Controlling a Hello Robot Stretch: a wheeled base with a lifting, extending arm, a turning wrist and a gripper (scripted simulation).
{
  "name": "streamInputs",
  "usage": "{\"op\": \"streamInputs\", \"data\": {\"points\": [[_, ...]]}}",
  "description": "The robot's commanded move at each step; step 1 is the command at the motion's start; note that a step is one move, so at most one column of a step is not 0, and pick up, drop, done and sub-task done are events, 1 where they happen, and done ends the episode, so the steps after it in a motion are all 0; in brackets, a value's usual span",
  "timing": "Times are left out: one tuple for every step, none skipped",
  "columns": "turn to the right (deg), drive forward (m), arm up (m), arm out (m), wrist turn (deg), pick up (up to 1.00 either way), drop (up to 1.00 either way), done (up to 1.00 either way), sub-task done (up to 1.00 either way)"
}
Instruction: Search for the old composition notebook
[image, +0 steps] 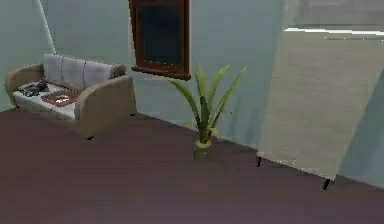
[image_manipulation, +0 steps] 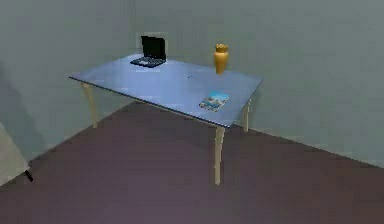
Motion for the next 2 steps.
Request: {"op": "streamInputs", "data": {"points": [[-45.0,0.0,0.0,0.0,0.0,0.0,0.0,0.0,0.0],[-27.0,0.0,0.0,0.0,0.0,0.0,0.0,0.0,0.0]]}}
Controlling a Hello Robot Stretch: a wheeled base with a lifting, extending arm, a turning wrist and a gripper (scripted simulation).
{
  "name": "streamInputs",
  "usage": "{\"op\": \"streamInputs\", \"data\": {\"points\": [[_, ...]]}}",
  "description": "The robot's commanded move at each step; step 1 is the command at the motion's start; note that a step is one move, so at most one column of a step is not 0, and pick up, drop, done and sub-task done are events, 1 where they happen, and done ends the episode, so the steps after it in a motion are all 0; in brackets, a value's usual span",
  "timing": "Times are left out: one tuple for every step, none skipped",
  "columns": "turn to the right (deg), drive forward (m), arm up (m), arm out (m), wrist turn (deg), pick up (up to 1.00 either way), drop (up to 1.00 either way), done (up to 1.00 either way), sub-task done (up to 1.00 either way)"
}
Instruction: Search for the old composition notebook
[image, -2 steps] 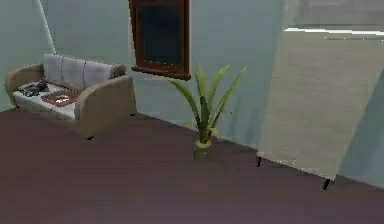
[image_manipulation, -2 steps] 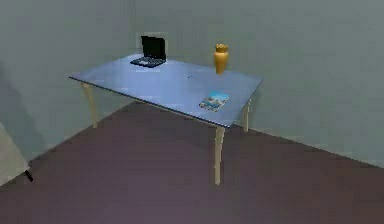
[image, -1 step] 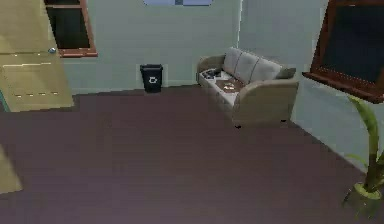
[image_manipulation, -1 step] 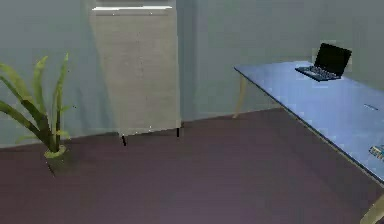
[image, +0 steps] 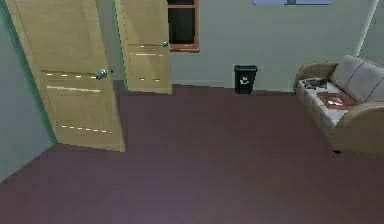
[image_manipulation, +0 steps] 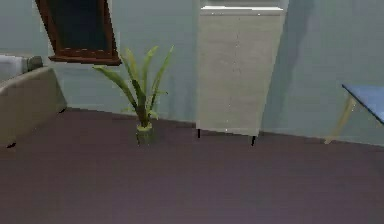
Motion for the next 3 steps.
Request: {"op": "streamInputs", "data": {"points": [[0.0,1.0,0.0,0.0,0.0,0.0,0.0,0.0,0.0],[-3.0,0.0,0.0,0.0,0.0,0.0,0.0,0.0,0.0],[0.0,1.0,0.0,0.0,0.0,0.0,0.0,0.0,0.0]]}}
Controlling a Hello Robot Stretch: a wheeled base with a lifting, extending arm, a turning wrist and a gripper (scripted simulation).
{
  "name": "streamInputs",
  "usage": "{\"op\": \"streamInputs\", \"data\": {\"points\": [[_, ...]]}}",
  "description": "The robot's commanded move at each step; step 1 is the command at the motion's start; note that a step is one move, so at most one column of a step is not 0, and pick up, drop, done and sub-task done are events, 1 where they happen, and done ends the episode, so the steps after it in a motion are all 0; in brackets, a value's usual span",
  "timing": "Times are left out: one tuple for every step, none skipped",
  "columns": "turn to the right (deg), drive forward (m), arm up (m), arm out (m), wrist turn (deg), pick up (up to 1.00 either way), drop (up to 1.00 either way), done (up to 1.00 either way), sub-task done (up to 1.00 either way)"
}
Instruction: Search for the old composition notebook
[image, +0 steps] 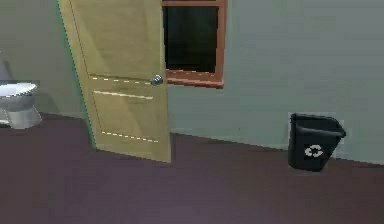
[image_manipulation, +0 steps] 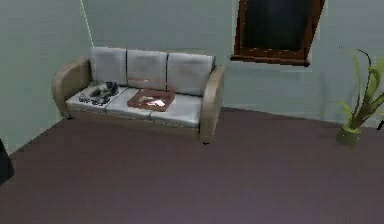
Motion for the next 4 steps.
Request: {"op": "streamInputs", "data": {"points": [[0.0,0.1,0.0,0.0,0.0,0.0,0.0,0.0,0.0],[-45.0,0.0,0.0,0.0,0.0,0.0,0.0,0.0,0.0],[-6.0,0.0,0.0,0.0,0.0,0.0,0.0,0.0,0.0],[0.0,1.0,0.0,0.0,0.0,0.0,0.0,0.0,0.0]]}}
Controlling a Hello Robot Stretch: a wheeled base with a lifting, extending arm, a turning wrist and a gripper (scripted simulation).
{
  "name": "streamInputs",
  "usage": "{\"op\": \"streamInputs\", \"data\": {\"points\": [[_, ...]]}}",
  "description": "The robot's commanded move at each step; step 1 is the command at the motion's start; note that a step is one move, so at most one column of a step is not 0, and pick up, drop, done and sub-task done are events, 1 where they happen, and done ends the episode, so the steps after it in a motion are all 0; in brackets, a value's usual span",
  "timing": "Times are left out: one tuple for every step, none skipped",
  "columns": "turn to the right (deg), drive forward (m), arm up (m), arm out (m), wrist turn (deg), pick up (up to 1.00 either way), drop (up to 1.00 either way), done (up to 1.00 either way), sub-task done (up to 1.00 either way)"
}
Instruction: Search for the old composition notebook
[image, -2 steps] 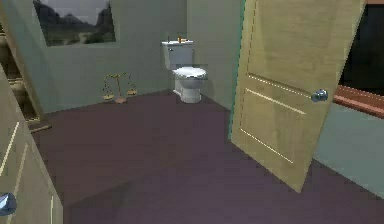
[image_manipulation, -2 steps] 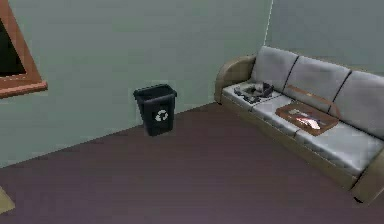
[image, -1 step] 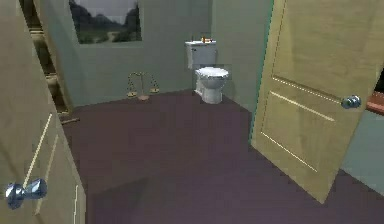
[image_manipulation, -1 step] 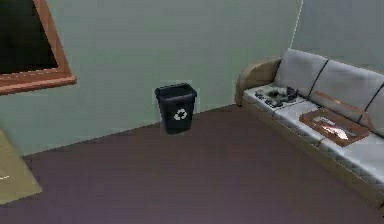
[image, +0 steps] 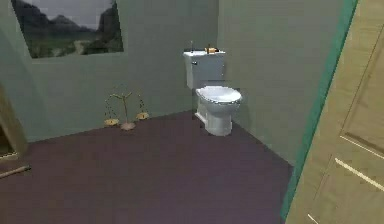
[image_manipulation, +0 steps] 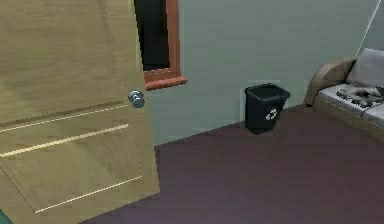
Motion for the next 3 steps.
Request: {"op": "streamInputs", "data": {"points": [[0.0,0.25,0.0,0.0,0.0,0.0,0.0,0.0,0.0],[-45.0,0.0,0.0,0.0,0.0,0.0,0.0,0.0,0.0],[-15.0,0.0,0.0,0.0,0.0,0.0,0.0,0.0,0.0]]}}
